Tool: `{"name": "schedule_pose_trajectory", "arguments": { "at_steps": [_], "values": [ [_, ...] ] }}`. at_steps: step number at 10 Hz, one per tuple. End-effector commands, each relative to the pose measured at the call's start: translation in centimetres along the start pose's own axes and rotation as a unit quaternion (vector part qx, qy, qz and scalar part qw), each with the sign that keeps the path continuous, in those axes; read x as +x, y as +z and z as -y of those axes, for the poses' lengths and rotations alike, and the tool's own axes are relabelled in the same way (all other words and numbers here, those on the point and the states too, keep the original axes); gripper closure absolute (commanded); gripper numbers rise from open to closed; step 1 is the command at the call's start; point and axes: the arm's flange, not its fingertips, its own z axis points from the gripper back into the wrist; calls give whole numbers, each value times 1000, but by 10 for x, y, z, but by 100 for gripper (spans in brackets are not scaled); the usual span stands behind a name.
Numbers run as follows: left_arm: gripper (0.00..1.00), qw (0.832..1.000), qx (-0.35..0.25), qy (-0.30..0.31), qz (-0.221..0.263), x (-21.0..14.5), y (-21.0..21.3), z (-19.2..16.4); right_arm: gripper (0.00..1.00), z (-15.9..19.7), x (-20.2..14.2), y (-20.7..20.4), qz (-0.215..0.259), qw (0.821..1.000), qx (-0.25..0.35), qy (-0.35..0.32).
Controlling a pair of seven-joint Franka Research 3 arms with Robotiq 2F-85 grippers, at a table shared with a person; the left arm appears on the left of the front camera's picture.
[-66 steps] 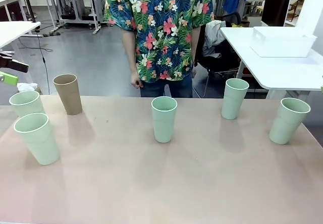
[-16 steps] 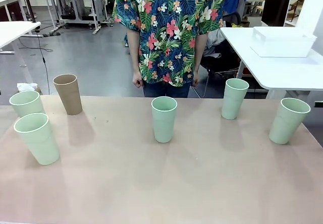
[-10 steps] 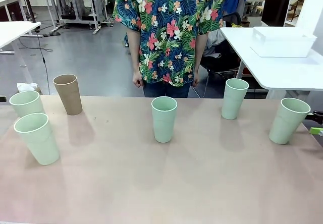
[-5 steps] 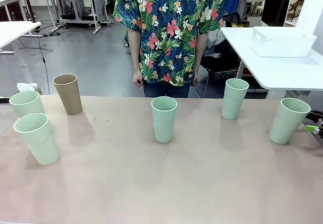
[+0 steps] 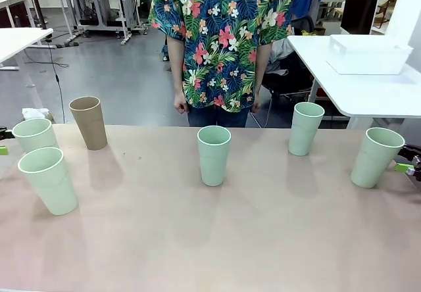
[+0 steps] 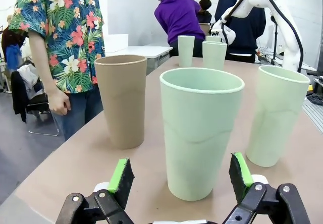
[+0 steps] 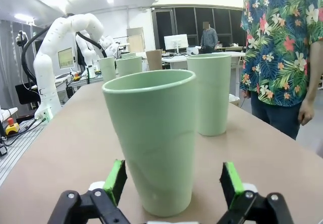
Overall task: Stack the cups and store them in the basket.
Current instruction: Pick up two Reusable plastic cups , one in each hand.
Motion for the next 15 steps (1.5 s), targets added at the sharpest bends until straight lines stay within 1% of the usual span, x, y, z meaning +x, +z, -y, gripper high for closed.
{"name": "schedule_pose_trajectory", "arguments": {
  "at_steps": [1, 5, 7, 11, 15],
  "values": [
    [0, 1000, 18, -21, 4, -4, -15, 7, 0, 0, 1, -7, 3, 1000, -15, -9],
    [0, 999, 19, -29, 5, -12, -37, 11, 0, -1, -1, -8, 0, 1000, -18, -21],
    [0, 1000, 14, -23, 5, -15, -45, 10, 0, -1, -2, -13, -5, 1000, -16, -22],
    [0, 999, 20, -26, 8, -16, -50, 7, 0, 1, -5, -26, -1, 999, -30, -13],
    [0, 1000, 8, -25, 12, -17, -58, 7, 0, -4, -8, -34, -3, 1000, -11, -13]
  ]
}}
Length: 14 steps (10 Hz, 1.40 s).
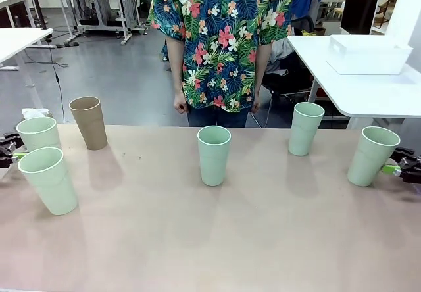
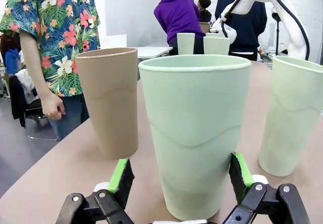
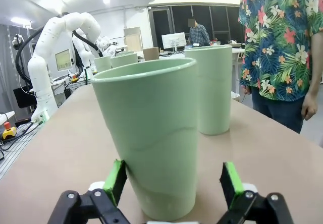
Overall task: Stack the cups and store them in the basket.
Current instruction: Pick up two Reusable plastic cups , one in each hand.
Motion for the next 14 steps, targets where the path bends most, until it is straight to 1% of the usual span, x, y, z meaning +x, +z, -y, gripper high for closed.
{"name": "schedule_pose_trajectory", "arguments": {
  "at_steps": [1, 6, 11, 14],
  "values": [
    [0, 1000, 5, -12, 7, 3, -10, 6, 0, -6, 4, -8, -1, 1000, -2, 0],
    [0, 1000, -19, -9, 12, 5, -12, 12, 0, -11, 2, -21, -12, 1000, 11, 0],
    [0, 999, -47, -5, -3, 3, -30, 23, 0, -16, 3, -34, -19, 1000, 17, -4],
    [0, 999, -49, -3, 1, 2, -35, 26, 0, -19, 3, -44, -26, 999, 21, -4]
  ]
}}
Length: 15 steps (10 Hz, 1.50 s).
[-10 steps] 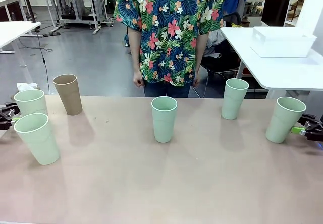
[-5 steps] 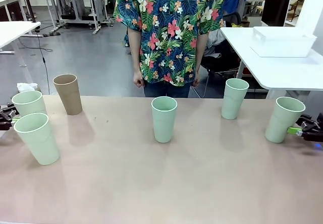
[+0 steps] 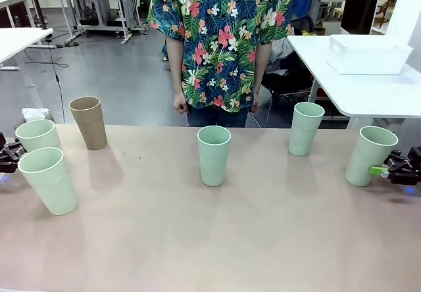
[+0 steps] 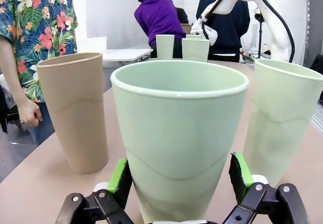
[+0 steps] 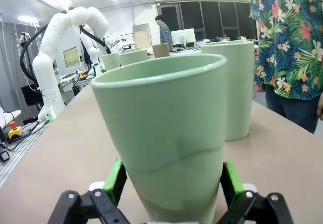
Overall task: Stack the cups and store them in the basket.
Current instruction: Pick up two Reusable plastic cups , one in each hand.
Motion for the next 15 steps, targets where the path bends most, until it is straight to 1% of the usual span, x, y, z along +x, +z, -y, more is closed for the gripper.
{"name": "schedule_pose_trajectory", "arguments": {
  "at_steps": [1, 11, 15],
  "values": [
    [0, 1000, -1, -10, 1, -1, -9, 10, 0, -9, 6, -14, -15, 1000, -3, 3],
    [0, 1000, -28, -12, -3, -1, -45, 16, 0, -7, 16, -35, -20, 1000, -2, 2],
    [0, 999, -31, -18, 7, -4, -48, 15, 0, -3, 18, -44, -19, 1000, 0, 1]
  ]
}}
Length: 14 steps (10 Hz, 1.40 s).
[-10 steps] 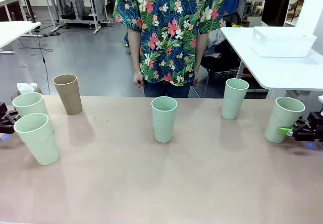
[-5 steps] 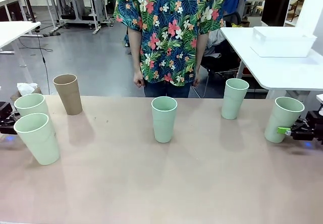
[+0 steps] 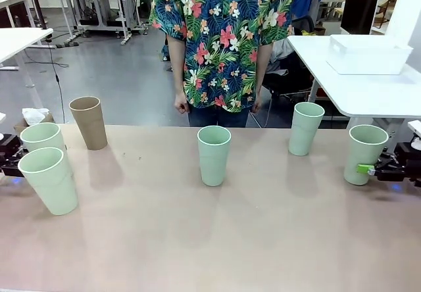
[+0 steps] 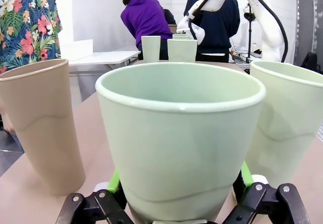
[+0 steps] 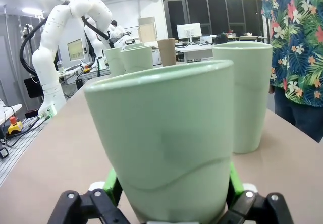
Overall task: Stack the cups and store them in the basket.
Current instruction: Pick up two Reusable plastic cups , one in each hand.
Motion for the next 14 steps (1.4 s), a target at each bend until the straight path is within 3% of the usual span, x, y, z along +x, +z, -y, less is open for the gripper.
{"name": "schedule_pose_trajectory", "arguments": {
  "at_steps": [1, 12, 13, 14],
  "values": [
    [0, 1000, -2, -13, 5, -3, -8, 7, 0, -1, 8, -11, -2, 1000, -15, -12],
    [0, 1000, -1, -17, 15, 2, -8, 10, 0, -2, 24, 0, 5, 1000, -4, -22],
    [18, 1000, 4, -16, 14, 3, -8, 11, 16, 2, 22, -1, -3, 1000, -5, -27],
    [19, 1000, 6, -17, 13, 4, -7, 12, 20, 2, 20, -1, -4, 999, -4, -34]
  ]
}}
